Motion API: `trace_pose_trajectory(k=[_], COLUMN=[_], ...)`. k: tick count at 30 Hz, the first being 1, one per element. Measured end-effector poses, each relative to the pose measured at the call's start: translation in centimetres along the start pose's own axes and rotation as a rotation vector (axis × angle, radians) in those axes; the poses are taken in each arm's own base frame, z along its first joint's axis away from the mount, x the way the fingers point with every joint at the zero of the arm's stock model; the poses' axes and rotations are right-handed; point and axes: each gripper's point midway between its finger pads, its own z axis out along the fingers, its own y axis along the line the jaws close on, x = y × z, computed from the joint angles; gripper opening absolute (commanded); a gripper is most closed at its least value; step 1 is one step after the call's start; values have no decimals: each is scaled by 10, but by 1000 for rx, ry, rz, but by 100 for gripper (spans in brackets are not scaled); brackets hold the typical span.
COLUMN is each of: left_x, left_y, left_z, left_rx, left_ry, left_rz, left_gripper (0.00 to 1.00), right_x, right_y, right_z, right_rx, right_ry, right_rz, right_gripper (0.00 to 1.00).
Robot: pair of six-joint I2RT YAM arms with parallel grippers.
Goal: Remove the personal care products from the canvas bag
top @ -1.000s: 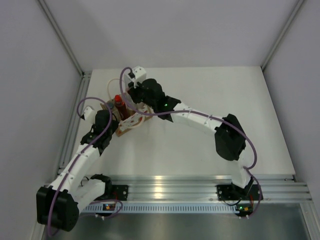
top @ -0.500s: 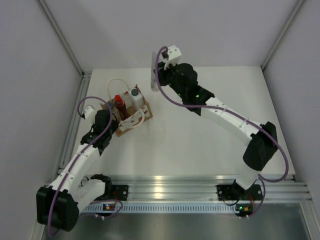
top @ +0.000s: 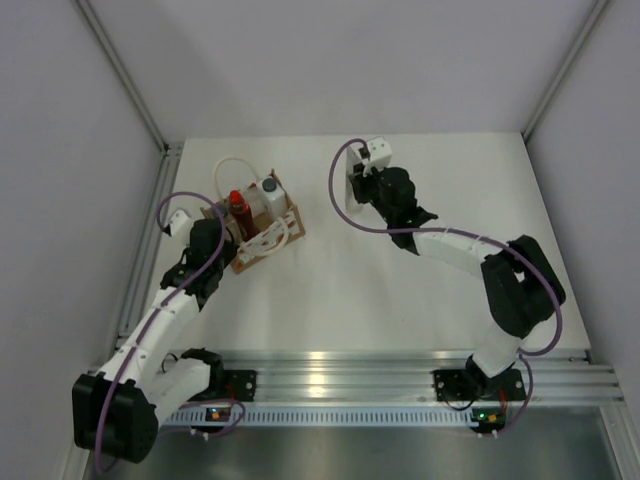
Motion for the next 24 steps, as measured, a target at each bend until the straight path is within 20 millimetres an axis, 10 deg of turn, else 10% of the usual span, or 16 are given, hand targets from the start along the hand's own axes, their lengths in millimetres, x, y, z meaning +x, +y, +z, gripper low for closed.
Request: trace_pose_trajectory(k=[13,15,24], left_x=[1,2,2], left_y=[0,0,0], left_z=[0,-1,-1], left_rx=[6,7,9], left_ry=[9,9,11], left_rz=[24,26,31], left_gripper=[0,0,0], right_x=[76,76,64], right_y=[0,0,1], right_z=[-1,-2,-6], right_rx=[-69,-73,-86], right_ry=[-19,-36,-110], right_rz=[49,50,56], right_gripper=[2,26,54])
